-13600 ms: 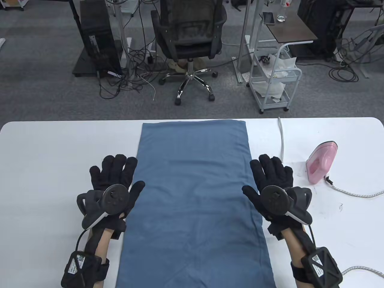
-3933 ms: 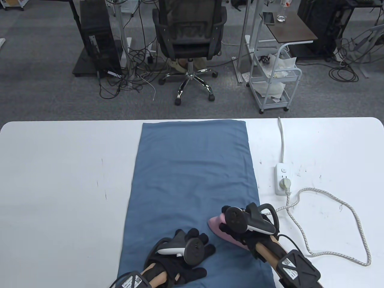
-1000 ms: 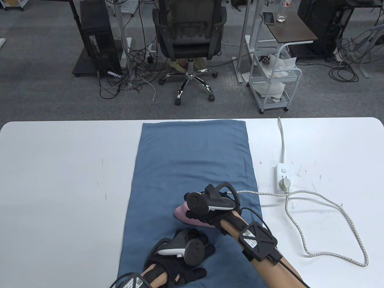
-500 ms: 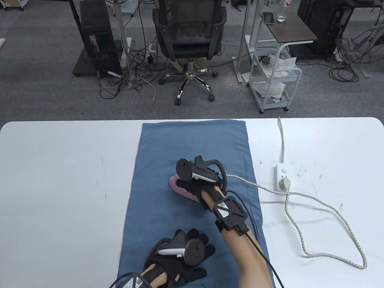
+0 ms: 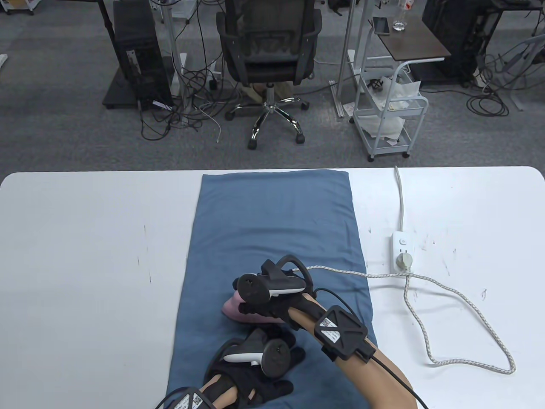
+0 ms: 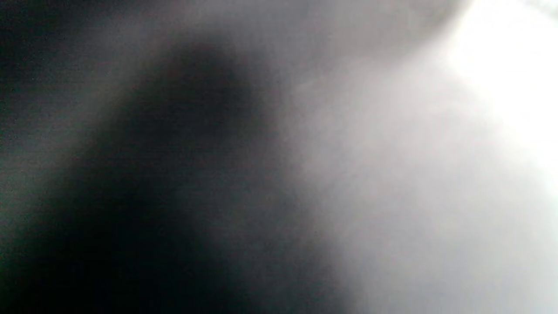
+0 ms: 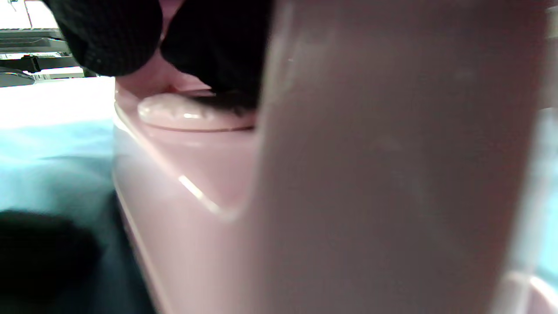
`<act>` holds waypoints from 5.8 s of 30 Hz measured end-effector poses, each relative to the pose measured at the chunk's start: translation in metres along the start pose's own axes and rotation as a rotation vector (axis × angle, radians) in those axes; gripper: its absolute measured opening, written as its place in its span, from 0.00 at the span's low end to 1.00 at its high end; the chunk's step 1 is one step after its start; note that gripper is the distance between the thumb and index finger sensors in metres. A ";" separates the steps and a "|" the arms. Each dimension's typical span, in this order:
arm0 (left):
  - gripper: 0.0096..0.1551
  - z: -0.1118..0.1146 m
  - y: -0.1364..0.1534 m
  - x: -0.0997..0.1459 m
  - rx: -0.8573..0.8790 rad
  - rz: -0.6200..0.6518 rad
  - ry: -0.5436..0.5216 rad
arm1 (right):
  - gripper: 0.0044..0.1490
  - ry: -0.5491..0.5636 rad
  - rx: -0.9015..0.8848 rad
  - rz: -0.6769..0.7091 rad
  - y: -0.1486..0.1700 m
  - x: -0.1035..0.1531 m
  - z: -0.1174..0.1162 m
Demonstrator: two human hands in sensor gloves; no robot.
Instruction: Iron pillowcase with electric iron on table
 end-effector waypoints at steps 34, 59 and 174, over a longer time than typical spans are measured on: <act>0.46 0.000 0.000 0.000 -0.004 -0.002 0.000 | 0.42 -0.081 0.010 -0.383 0.075 0.138 -0.017; 0.46 0.000 0.000 0.000 -0.002 -0.001 -0.001 | 0.42 0.032 0.023 -0.919 0.204 0.168 -0.025; 0.44 -0.011 0.013 -0.004 0.125 -0.162 -0.070 | 0.39 -0.025 0.014 -0.458 0.089 0.081 0.000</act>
Point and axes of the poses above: the tracker on the back of each hand, its own y axis roughly to the little-finger side, its own x axis roughly from the fingertips to the wrist, z = x × y, the point moved 3 cm from there along -x, roughly from the wrist to the fingertips, and after that the axes turned 9 degrees about x, right-handed, at the moved point
